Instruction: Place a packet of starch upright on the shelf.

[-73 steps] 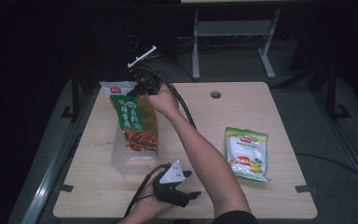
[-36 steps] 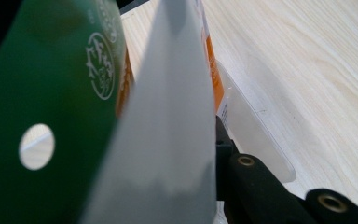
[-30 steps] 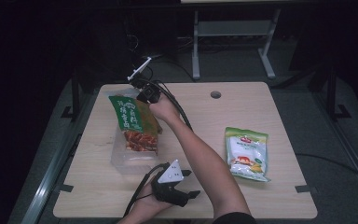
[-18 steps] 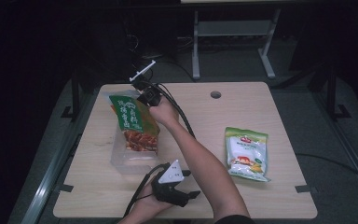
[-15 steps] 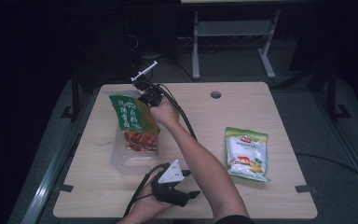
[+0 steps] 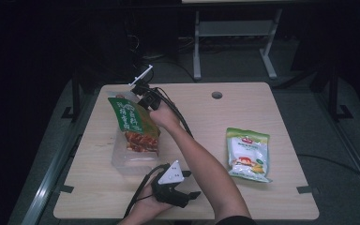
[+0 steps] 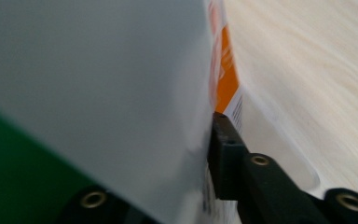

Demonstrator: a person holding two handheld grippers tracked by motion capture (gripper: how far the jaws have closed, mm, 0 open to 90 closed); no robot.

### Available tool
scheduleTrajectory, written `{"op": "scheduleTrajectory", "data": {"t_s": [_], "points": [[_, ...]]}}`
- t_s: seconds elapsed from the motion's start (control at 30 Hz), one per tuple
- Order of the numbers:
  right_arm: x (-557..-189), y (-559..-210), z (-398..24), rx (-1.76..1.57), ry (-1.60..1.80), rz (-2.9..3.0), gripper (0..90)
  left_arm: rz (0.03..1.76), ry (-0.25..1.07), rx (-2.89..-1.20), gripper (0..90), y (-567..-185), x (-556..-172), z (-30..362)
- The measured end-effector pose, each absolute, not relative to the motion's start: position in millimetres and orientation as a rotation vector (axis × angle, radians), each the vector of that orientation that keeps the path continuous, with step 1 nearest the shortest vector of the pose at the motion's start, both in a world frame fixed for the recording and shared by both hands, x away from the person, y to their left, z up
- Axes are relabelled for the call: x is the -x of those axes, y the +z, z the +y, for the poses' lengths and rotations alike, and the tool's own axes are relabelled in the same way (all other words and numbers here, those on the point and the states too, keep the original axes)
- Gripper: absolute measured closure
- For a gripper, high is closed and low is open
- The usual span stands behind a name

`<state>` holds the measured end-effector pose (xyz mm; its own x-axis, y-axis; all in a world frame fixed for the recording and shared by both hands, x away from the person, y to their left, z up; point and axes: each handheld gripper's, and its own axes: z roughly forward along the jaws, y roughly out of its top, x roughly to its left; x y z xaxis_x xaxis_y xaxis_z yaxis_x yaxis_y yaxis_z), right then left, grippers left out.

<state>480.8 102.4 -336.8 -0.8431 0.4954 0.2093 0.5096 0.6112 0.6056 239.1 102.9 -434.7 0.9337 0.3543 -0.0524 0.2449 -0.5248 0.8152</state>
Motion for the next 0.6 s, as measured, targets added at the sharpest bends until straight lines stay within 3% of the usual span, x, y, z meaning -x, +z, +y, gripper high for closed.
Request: {"op": "scheduleTrajectory", "data": {"t_s": [0.2, 0.33, 0.47, 0.53, 0.6], "points": [[-476.3, -341.3, 89.5, 0.838, -0.990, -2.776, 71.9, 0.426, 0.152, -2.137, 28.6, -435.0, -237.9, 102.6], [-472.5, -350.6, 80.3, 0.827, -0.908, -2.803, 72.3, 0.422, 0.157, -2.142, 28.6, -435.3, -238.3, 102.1], [-470.8, -359.0, 69.9, 0.846, -0.931, -2.800, 78.3, 0.419, 0.157, -2.149, 28.6, -435.8, -238.3, 100.8], [-468.8, -359.8, 68.9, 0.839, -0.931, -2.804, 87.9, 0.419, 0.157, -2.149, 28.6, -435.9, -238.1, 100.5], [-467.9, -361.2, 69.3, 0.826, -0.939, -2.788, 88.6, 0.418, 0.158, -2.149, 28.6, -435.8, -238.0, 100.5]]}}
